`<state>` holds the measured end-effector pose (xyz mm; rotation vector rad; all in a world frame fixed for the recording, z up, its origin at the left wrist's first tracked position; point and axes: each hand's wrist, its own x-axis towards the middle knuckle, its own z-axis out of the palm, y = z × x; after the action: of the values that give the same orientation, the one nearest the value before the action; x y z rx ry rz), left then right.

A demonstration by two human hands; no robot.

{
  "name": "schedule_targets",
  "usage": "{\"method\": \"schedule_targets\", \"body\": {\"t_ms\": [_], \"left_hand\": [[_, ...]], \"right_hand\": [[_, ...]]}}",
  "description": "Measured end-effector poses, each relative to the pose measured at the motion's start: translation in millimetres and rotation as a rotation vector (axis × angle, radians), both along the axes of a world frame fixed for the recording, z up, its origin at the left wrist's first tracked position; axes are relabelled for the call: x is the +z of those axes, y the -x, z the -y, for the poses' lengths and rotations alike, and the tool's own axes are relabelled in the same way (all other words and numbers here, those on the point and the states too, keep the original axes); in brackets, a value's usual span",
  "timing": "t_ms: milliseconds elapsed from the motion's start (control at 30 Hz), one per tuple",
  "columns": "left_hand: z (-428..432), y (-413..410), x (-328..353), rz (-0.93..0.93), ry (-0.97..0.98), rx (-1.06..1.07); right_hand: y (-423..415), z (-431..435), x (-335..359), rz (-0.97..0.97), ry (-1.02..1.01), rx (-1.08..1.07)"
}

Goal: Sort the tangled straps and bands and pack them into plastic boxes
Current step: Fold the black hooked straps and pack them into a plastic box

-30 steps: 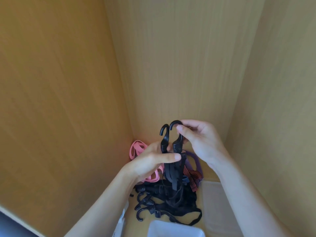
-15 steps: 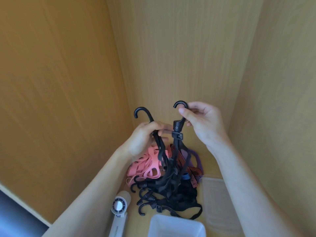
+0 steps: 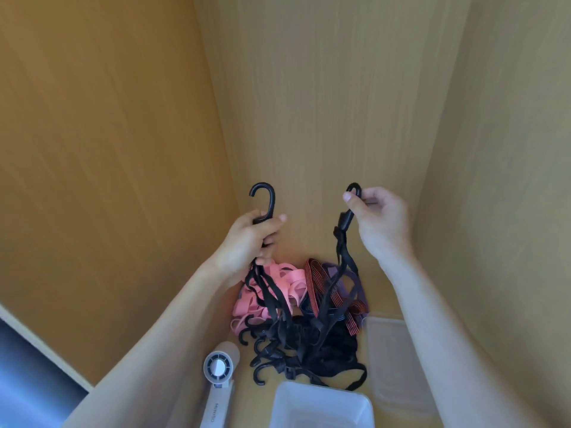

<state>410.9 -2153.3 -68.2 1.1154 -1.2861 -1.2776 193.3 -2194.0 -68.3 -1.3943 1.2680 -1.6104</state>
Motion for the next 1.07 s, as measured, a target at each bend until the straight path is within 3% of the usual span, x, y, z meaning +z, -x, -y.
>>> {"method": "schedule_targets", "body": {"t_ms": [67, 200, 367, 500, 667, 900, 1067], "left_hand": [[-4, 2, 1, 0.026, -0.02, -0.032], [-8, 18, 1, -0.128, -0.125, -0.135], [-15, 42, -5, 0.023, 0.057, 0.009], [-17, 47, -12, 0.034, 0.069, 0.097], [-14, 43, -15, 0.044, 0.054, 0.113], [-5, 28, -24, -0.025, 0.064, 0.173], [1, 25, -26, 0.127, 0.081, 0.081]], "right_hand": [[-1, -1, -4, 0.123, -0.072, 0.122], [-13, -5, -9, 0.206, -0.109, 0.187], [-24, -11, -7, 0.307, -0.138, 0.246], [-24, -14, -7, 0.321, -0.131, 0.293], [-22, -16, -4, 0.24, -0.11, 0.425], [-26, -6, 19, -0.061, -0.092, 0.368], [-30, 1, 56, -0.037, -0.079, 0.413]]}}
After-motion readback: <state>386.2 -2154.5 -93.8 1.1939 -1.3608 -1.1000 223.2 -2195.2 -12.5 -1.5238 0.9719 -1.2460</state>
